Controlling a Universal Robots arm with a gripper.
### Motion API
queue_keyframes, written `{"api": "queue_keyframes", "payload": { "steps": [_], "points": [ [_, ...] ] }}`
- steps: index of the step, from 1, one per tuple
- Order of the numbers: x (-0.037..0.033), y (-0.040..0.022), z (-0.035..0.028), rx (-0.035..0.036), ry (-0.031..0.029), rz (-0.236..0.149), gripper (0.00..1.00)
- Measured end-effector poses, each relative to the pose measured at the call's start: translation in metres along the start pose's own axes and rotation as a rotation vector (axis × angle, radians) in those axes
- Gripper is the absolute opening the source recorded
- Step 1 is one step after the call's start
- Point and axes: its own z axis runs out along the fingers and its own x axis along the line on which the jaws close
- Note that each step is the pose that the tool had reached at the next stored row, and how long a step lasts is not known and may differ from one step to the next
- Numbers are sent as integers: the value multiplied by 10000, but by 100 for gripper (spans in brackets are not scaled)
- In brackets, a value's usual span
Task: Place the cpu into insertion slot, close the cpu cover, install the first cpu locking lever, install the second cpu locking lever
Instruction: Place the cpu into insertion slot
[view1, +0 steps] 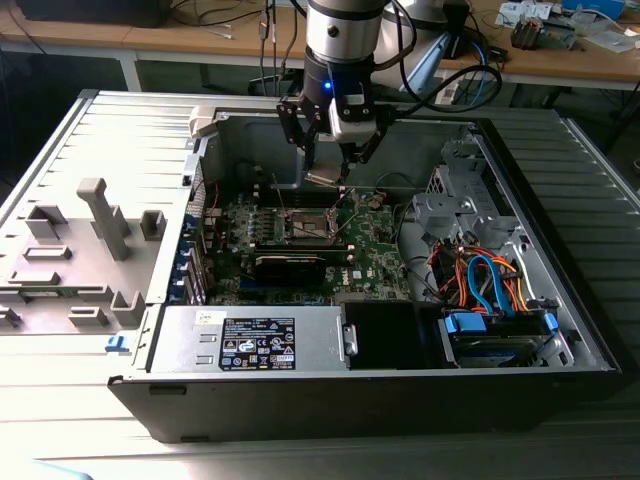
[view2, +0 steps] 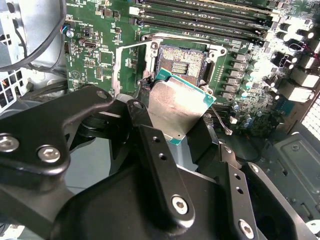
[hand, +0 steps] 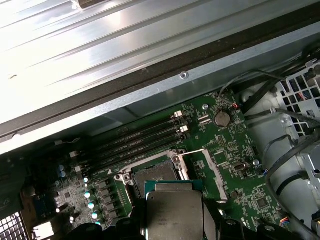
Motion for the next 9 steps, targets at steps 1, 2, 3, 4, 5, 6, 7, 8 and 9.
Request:
{"api": "queue_keyframes", "payload": {
  "steps": [1,2,3,4,5,6,7,8,9],
  "points": [
    [0,0,0,0,-1,12,55],
    [0,0,0,0,-1,20,55],
    [0,0,0,0,-2,28,55],
    [0,0,1,-1,-2,40,55],
    [0,0,1,-1,-2,49,55],
    [0,0,1,-1,-3,59,55],
    [0,0,1,-1,-3,70,55],
    [0,0,1,-1,-4,78,55],
    [0,0,2,-2,-4,91,55]
  ]
}}
